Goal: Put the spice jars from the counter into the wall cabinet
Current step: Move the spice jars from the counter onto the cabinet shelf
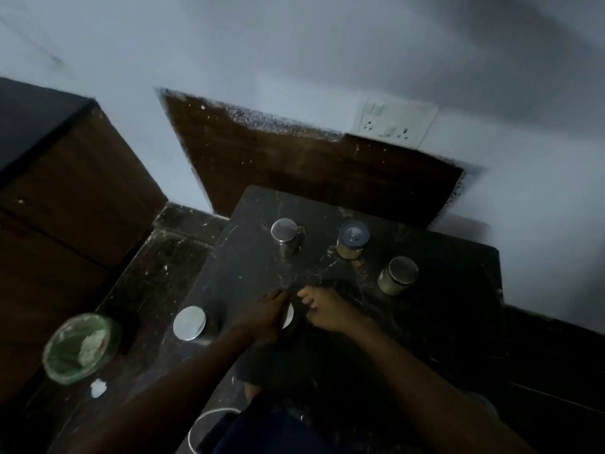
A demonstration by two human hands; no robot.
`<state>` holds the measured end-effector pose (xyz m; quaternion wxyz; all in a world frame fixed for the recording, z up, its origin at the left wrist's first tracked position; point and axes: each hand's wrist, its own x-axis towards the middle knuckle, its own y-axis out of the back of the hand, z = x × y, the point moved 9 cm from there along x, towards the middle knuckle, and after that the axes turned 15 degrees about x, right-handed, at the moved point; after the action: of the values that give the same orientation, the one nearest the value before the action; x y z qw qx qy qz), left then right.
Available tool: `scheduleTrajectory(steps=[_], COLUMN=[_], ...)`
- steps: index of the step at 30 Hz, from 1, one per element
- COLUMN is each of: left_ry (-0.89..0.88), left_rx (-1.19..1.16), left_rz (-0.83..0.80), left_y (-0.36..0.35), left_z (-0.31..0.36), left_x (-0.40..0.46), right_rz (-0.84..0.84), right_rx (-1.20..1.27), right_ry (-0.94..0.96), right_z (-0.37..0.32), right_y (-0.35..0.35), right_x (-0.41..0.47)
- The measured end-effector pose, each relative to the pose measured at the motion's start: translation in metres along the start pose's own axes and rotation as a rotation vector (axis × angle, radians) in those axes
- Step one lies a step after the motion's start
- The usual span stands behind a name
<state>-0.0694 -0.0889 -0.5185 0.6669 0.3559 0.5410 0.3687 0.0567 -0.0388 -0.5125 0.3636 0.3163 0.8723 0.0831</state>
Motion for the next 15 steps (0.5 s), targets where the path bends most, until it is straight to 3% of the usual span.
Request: scheduleTrajectory(steps=[6,15], left_ry=[-0.146,-0.378], left_rx=[-0.143,-0.299], left_rz=[0.384,0.751], left_y=[0.158,0.429], left_z=[0.017,0.055], left_x=[0.002,-0.042], right_rz=[0.186,0.569], right_rx=[-0.017,-0.012], right_ry=[0.249,0.755], right_z=[-0.071,-0.263], right_y=[0.075,0.240], right_x=[-0.026,-0.129])
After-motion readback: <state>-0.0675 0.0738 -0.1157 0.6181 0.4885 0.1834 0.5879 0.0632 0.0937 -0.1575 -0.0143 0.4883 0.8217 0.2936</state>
